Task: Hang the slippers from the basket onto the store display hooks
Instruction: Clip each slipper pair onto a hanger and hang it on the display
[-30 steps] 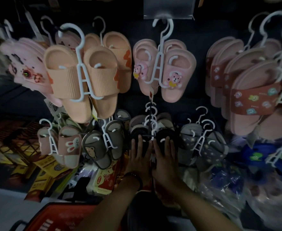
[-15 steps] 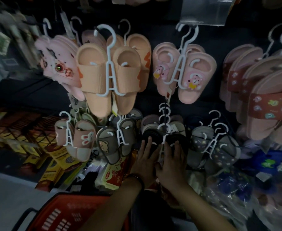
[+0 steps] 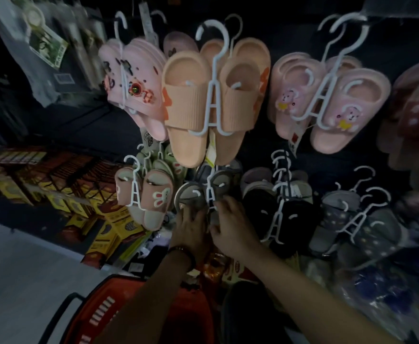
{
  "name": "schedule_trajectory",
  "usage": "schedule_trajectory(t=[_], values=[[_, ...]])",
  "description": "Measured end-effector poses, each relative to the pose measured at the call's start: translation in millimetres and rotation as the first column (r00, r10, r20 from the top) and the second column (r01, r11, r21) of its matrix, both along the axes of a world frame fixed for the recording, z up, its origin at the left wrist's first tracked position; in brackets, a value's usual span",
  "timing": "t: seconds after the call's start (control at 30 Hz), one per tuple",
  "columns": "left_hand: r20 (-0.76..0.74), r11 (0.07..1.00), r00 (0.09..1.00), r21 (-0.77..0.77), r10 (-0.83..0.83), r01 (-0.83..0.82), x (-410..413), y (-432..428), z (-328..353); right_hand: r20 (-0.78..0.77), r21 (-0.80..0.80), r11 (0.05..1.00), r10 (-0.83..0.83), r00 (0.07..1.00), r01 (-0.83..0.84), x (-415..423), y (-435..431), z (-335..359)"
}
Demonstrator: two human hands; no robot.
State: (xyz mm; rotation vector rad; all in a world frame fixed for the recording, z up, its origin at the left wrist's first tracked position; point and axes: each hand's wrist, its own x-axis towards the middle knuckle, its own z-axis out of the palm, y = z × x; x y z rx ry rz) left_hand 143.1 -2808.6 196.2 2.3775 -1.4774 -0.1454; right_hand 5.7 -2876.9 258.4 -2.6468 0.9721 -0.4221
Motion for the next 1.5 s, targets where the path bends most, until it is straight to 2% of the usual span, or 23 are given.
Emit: schedule_trajectory(t=[0.13,0.27,0.57,0.7,0.93,1.03,1.17,1.3,1.37,1.43,1.5], values=[[0.099,0.999,0.994,0.036,-0.042,0.039,23.0,-10.3,10.4,-0.197,0.026,0.999,0.031,0.98,-0.027,30.3,-18.7,-2.7],[0.127,0.998,0.991,0.059,-0.034,0.027,38.5,-20.4,17.5,-0.274,-0.001,1.0,0.01,0.962,-0.011,44.4,-36.8,-10.1],[-0.007,1.0,1.0,-0.005,0.024,-0.024,69.2,-53.9,3.1,-0.273,-0.011,1.0,-0.018,0.962,0.016,50.3,-58.4,-15.8],[0.05,0.995,0.997,0.078,0.052,-0.056,82.5,-78.4,-9.3,-0.245,-0.01,1.0,-0.027,0.969,0.025,51.5,-63.5,-15.2],[0.188,0.999,0.982,0.041,0.02,-0.028,74.5,-84.2,19.2,-0.168,-0.036,0.998,-0.053,0.984,0.048,55.3,-54.7,-25.0],[0.126,1.0,0.992,0.013,-0.017,0.016,81.4,-89.7,19.8,-0.177,-0.051,0.996,-0.079,0.981,0.071,58.6,-54.6,-27.9],[0.006,0.999,1.0,0.032,0.024,-0.024,95.0,-97.5,17.2,-0.192,-0.058,0.994,-0.098,0.976,0.089,62.9,-61.5,-27.9],[-0.16,0.998,0.986,-0.048,0.035,-0.044,103.2,-106.3,29.7,-0.172,-0.06,0.992,-0.119,0.978,0.11,67.6,-70.2,-31.3],[-0.293,0.992,0.948,0.056,0.124,-0.113,124.3,-117.4,13.9,-0.153,-0.066,0.991,-0.128,0.98,0.119,70.2,-74.9,-33.8],[-0.437,0.967,0.87,0.207,0.226,-0.147,143.7,-125.7,-5.5,-0.133,-0.057,0.991,-0.125,0.983,0.118,73.0,-79.8,-36.7],[-0.51,0.98,0.837,0.126,0.199,-0.156,139.6,-127.1,11.6,-0.124,-0.05,0.992,-0.125,0.984,0.12,75.5,-84.0,-39.2]])
